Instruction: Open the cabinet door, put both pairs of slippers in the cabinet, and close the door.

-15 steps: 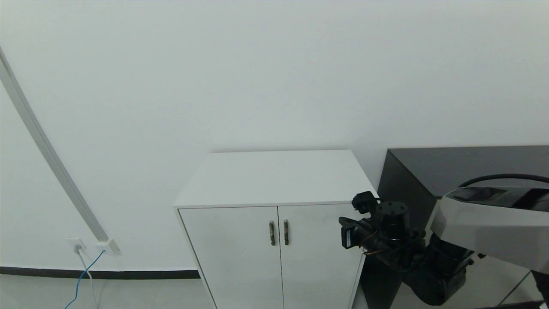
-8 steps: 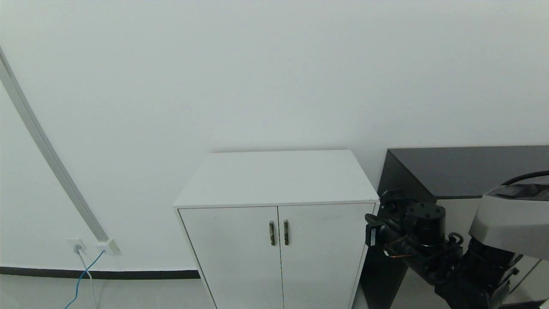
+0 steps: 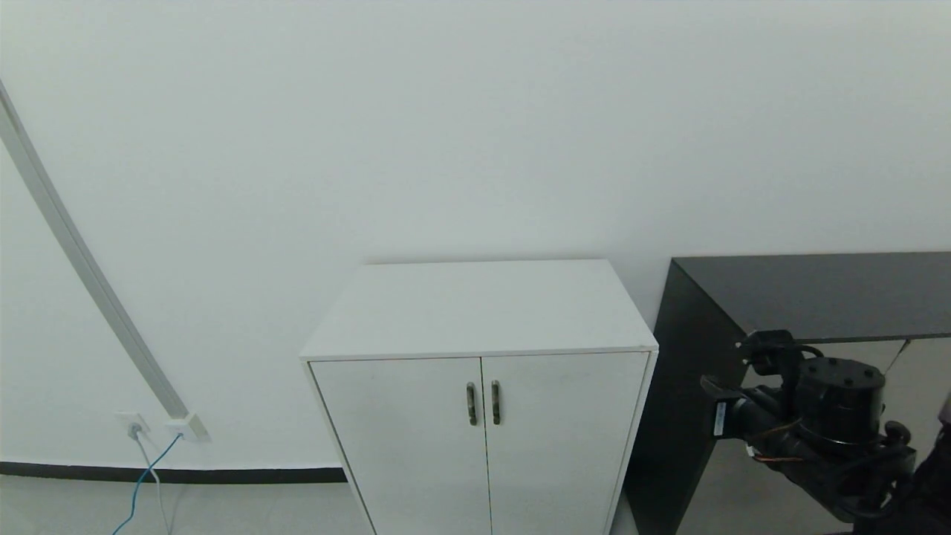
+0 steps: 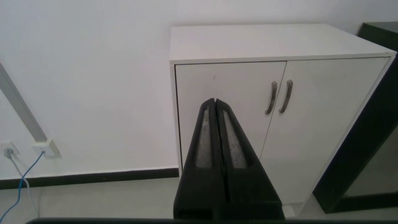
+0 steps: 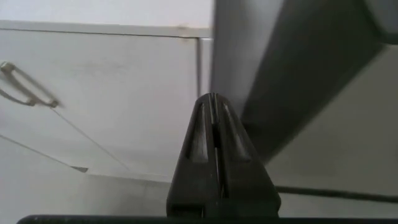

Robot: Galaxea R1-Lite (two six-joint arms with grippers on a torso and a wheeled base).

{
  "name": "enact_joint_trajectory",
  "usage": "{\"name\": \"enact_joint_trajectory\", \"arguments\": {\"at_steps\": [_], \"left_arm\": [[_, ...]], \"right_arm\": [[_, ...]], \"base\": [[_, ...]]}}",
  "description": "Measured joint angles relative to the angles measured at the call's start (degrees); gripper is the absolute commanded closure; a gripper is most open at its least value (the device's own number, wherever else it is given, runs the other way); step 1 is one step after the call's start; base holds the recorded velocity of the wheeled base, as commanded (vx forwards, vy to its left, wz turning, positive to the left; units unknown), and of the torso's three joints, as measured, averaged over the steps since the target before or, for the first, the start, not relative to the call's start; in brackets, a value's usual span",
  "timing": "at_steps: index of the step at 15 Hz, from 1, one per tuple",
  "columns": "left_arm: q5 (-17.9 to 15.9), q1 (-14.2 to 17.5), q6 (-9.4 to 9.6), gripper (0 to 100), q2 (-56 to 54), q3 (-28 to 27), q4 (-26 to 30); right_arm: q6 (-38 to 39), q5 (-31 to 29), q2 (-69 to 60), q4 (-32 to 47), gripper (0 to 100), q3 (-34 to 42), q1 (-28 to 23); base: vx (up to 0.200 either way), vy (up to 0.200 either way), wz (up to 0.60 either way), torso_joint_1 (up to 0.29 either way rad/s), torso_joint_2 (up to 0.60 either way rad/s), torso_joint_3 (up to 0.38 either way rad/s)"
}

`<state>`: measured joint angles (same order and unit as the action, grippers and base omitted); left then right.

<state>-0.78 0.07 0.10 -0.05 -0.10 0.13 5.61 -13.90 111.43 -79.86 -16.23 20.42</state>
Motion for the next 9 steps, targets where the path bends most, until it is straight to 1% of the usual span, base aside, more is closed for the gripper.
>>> {"name": "enact_joint_trajectory", "arguments": {"at_steps": [4, 9], "left_arm": [[0.0, 0.0, 0.00, 100, 0.0, 0.0, 0.0], [0.0, 0.0, 0.00, 100, 0.0, 0.0, 0.0]], "right_arm": [[-0.8, -0.2, -7.0, 0.2, 100, 6.2, -6.3], [-2.4, -0.3, -15.1, 0.3, 100, 13.6, -12.5]], "base": [[0.000, 0.000, 0.00, 0.000, 0.00, 0.000], [0.000, 0.000, 0.00, 0.000, 0.00, 0.000]]}}
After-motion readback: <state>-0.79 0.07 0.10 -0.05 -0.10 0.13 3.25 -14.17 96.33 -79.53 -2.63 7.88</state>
